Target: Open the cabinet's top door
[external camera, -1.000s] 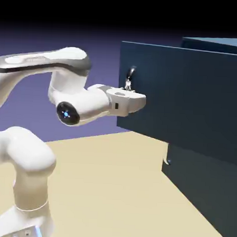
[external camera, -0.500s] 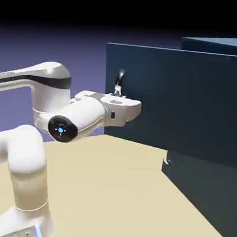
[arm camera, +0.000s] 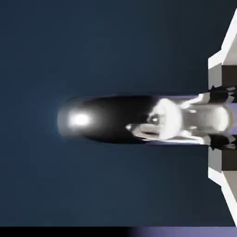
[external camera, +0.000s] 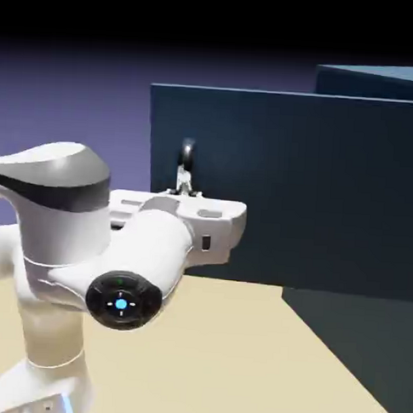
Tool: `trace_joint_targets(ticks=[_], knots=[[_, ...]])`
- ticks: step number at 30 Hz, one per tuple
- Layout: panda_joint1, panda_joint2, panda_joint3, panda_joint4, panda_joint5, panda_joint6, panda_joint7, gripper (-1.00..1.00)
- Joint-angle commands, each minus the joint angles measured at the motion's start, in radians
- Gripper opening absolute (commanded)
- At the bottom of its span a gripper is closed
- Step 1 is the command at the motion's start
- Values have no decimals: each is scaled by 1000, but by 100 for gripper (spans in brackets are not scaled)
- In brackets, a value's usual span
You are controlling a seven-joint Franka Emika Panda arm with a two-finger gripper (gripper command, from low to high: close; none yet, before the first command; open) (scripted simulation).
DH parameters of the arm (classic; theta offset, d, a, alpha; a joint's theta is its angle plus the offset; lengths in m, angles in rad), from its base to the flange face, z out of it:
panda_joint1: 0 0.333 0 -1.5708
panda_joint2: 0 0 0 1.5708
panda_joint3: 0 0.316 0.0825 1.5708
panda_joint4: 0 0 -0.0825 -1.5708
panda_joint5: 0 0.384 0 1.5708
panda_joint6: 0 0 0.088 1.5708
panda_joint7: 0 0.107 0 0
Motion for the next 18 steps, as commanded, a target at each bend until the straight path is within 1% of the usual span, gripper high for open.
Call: trace_joint_targets(ticks=[1,9,18], knots=[[25,5,-21,36,-15,-31,2,-100],[238,21,-156,326,-100,-267,31,-100],[483,4,-254,652,-150,-502,82,-100]])
